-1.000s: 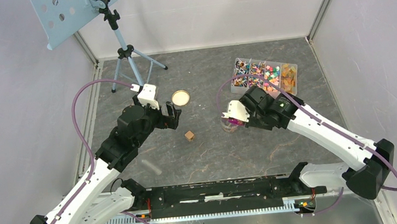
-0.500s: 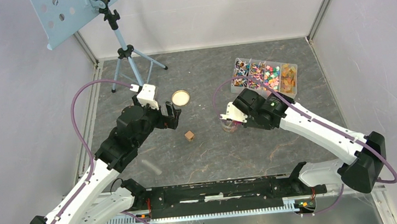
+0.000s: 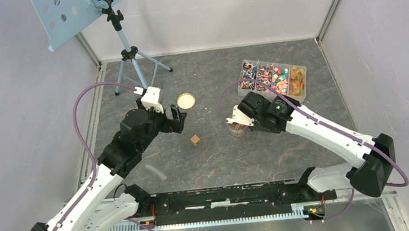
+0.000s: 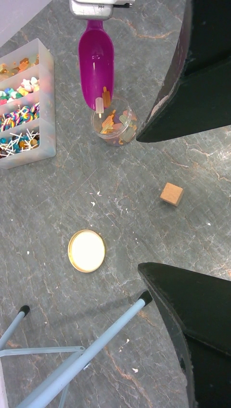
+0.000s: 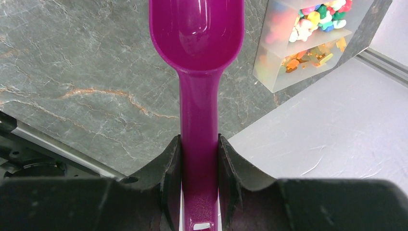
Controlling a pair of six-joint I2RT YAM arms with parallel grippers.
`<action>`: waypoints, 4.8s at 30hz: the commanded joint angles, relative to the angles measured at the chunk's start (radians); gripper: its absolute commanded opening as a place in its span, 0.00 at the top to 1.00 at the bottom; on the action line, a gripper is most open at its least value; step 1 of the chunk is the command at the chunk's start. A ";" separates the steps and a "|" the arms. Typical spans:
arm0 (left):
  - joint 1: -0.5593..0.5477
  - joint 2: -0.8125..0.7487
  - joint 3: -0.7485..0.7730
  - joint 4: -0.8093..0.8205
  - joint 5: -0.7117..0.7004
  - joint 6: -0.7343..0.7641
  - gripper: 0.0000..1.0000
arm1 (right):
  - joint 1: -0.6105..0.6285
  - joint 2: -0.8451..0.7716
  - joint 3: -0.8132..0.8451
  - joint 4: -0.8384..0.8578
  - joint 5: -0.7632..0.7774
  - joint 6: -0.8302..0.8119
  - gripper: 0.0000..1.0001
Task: Pack the candies
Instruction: Place the fake candies in the packing bottle, then adjust the spatula, then scoop the fake candies from the storage box.
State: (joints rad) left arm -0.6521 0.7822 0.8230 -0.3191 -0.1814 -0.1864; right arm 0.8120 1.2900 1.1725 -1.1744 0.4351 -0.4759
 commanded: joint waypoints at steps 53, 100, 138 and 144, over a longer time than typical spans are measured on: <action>0.023 0.315 0.244 -0.009 0.456 -0.299 0.30 | 0.028 -0.512 -0.259 0.729 -0.496 -0.107 1.00; 0.331 0.288 -0.102 0.483 1.022 -0.878 0.98 | -0.314 -0.448 -0.382 1.367 -1.296 0.411 1.00; 0.020 0.899 0.499 0.314 0.210 -0.391 0.20 | -0.506 -0.137 0.123 0.547 0.082 0.348 1.00; 0.000 1.143 0.681 0.395 0.199 -0.387 0.31 | -0.570 -0.103 0.128 0.573 0.025 0.310 1.00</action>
State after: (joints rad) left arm -0.6418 1.8145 1.3720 -0.0223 0.0521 -0.6102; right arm 0.2687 1.1736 1.2804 -0.6380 0.4709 -0.1360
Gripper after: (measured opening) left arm 0.736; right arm 0.330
